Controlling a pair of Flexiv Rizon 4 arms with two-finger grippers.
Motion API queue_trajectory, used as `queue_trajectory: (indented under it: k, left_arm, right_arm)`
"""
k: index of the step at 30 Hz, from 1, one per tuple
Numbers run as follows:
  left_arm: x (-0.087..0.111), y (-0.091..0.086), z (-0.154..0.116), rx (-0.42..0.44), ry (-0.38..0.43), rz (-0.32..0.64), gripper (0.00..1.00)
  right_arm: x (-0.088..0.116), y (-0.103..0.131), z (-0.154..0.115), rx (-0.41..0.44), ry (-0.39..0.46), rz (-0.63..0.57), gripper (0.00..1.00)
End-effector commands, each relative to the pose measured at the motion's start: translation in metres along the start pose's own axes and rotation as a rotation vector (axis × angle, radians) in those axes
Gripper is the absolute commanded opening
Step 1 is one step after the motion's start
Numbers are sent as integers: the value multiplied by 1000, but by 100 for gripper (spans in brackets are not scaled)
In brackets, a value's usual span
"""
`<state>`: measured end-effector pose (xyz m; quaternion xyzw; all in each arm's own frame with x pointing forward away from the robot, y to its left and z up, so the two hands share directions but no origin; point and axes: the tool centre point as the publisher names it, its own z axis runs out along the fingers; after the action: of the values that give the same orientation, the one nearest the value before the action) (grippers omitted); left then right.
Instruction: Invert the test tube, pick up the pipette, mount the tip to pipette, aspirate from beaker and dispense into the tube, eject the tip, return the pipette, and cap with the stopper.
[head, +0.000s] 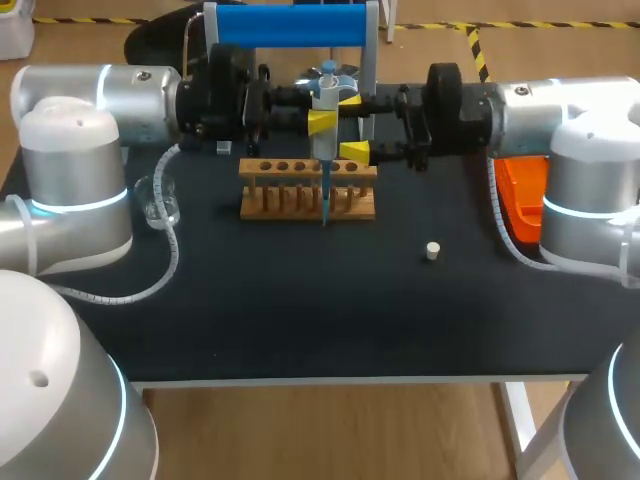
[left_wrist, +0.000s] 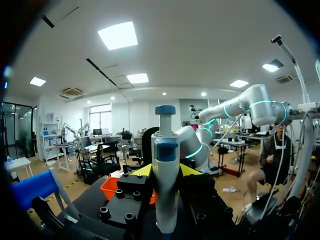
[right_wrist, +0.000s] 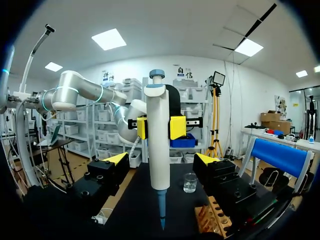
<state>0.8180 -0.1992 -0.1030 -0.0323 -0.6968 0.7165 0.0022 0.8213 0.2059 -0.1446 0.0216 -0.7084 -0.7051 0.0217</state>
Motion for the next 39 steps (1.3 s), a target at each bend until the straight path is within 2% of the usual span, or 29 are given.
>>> queue_trajectory:
  k: [1,7,16,27,39]
  left_arm:
    - [0,0,1,2,0,2,0]
    - [0,0,1,2,0,2,0]
    - [0,0,1,2,0,2,0]
    - [0,0,1,2,0,2,0]
    - [0,0,1,2,0,2,0]
  right_arm:
    - [1,0,6,8,9,0,83]
    - [4,0,12,14,11,-1,79]
    - [8,1,22,14,11,-8,64]
    - [9,1,30,18,11,-18,60]
    - [11,1,34,17,16,-20,40]
